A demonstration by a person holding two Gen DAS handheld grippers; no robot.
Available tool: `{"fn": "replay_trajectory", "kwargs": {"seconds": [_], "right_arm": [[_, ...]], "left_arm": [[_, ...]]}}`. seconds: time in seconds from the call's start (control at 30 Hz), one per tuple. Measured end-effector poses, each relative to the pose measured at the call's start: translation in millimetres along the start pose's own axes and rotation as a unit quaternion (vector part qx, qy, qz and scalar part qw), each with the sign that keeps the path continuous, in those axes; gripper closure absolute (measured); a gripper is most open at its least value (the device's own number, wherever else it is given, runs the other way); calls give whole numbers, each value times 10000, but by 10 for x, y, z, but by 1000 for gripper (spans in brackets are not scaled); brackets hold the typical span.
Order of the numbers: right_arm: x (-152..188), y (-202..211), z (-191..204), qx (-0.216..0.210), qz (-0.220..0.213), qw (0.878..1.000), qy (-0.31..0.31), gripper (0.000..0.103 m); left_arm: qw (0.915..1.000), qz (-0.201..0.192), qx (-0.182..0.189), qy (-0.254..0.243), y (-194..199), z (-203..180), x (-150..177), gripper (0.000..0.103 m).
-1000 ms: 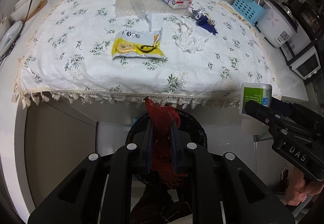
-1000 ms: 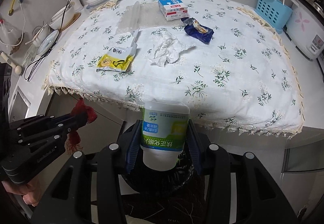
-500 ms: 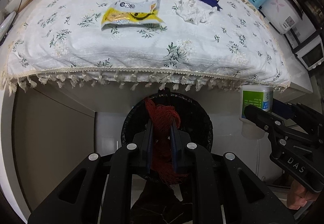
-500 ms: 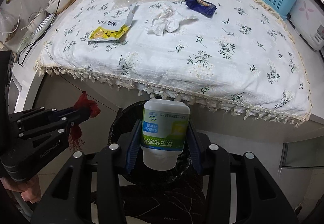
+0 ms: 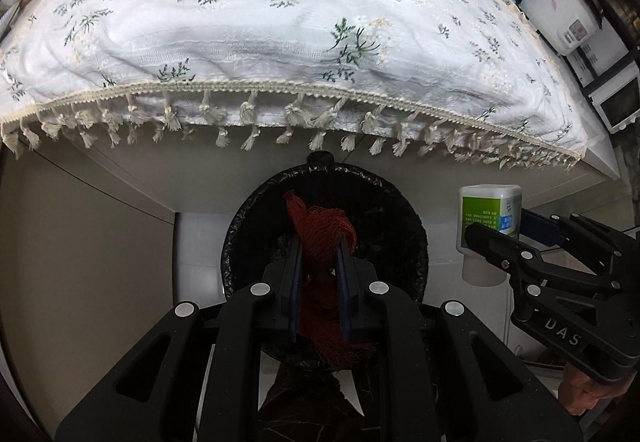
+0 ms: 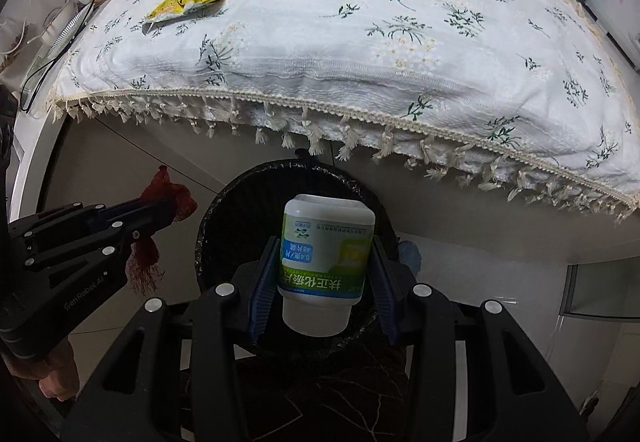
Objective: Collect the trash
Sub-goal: 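Carry the red net and white bottle past the table edge toward the black bin, then lower both tools over the black bin and open them to drop the items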
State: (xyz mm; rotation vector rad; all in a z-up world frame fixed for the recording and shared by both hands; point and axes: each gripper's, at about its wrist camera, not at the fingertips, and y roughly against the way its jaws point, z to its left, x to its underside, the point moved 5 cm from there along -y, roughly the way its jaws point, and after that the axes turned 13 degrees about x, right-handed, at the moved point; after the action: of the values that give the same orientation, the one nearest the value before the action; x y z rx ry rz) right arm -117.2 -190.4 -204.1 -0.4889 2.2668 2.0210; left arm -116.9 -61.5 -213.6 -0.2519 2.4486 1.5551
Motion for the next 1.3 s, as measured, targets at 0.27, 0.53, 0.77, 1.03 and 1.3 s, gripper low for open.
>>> {"fn": "replay_trajectory", "kwargs": {"seconds": [0.27, 0.53, 0.77, 1.03, 1.3], "right_arm": [[153, -298, -83, 20, 179, 9997, -150, 62], [251, -581, -227, 107, 388, 9987, -298, 62], [326, -650, -302, 94, 459, 9984, -321, 62], [305, -638, -397, 135, 498, 9983, -258, 61], [244, -676, -426, 95, 498, 9984, -229, 61]], "left_arm": [[9998, 192, 51, -72, -364, 47, 142, 89], [9992, 372, 161, -42, -691, 141, 206, 89], [9984, 504, 65, -251, -921, 71, 200, 89], [9974, 552, 138, -436, -1136, -59, 158, 86], [9985, 346, 168, -400, -1013, -64, 117, 71]]}}
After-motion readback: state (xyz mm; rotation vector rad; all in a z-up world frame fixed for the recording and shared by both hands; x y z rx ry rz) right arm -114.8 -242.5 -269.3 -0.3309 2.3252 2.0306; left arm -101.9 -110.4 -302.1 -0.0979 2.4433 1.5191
